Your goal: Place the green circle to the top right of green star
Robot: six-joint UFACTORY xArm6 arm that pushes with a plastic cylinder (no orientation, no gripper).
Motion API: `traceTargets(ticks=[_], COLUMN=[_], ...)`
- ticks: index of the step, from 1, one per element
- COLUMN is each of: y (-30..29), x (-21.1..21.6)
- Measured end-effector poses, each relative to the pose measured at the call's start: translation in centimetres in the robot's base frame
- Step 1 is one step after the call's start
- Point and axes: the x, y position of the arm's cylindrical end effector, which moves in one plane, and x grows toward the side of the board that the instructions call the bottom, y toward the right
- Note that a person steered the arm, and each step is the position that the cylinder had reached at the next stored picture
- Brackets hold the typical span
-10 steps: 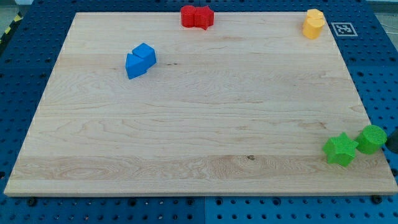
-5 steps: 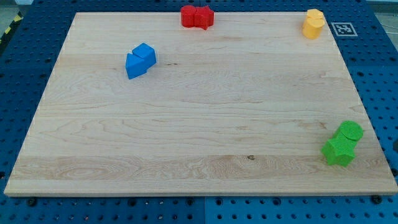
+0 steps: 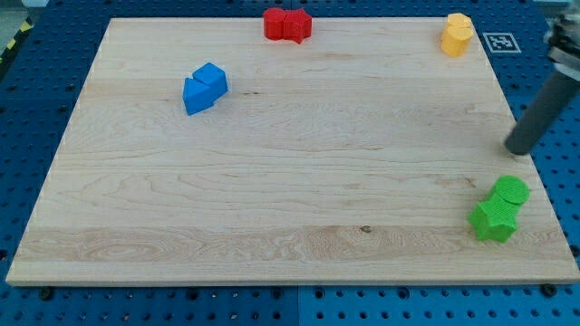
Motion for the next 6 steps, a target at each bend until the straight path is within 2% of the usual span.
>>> traceTargets(ticks=[2,3,5,6], y=[-16.5,-23.5,-31.4,-32.8], x=[-8.0,-10.7,-11.6,-12.8])
